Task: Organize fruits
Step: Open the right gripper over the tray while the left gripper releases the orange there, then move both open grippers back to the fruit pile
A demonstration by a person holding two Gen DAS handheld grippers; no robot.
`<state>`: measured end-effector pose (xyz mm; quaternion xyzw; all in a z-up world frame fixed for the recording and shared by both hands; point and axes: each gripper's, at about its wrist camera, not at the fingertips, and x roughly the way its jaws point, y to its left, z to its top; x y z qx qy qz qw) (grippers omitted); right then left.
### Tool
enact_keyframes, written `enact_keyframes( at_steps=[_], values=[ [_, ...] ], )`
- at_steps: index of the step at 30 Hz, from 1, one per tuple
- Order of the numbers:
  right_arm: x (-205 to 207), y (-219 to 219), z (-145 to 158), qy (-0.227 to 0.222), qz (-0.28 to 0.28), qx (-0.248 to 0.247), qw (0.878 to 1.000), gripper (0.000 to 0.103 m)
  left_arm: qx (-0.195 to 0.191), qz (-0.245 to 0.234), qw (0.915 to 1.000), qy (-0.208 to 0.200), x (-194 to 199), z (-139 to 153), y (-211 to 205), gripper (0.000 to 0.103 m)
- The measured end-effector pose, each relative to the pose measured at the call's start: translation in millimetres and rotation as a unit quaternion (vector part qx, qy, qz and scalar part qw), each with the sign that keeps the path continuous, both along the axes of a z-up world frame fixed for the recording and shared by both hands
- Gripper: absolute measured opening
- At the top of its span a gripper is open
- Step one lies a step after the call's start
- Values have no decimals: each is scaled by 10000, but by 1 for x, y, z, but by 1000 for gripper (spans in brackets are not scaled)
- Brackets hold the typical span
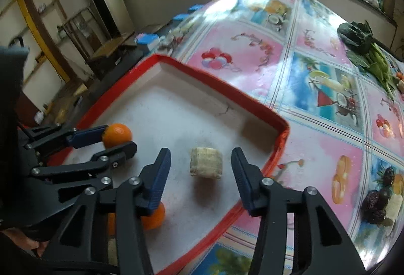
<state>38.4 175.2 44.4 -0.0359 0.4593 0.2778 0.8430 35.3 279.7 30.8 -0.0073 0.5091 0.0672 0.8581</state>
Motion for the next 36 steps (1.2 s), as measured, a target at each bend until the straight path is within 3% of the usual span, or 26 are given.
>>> enact_keyframes(
  at_steps=[7,17,28,36],
  values=[
    [-19,-39,28,-194,-382,408,9982,52,-50,54,9995,-301,-9,21,-11,49],
    [-41,-118,21,-53,-1176,294,9926,52,-145,-480,9977,-464,-11,35,-74,55],
    [-59,-216,16,25,-2094,226,9776,52,-158,-1293,9907,-394,-3,35,-161,55],
    [-73,-290,12,-20,-2726,101,9621,52,-222,-1563,9872,-214,2,22,-205,56]
  ],
)
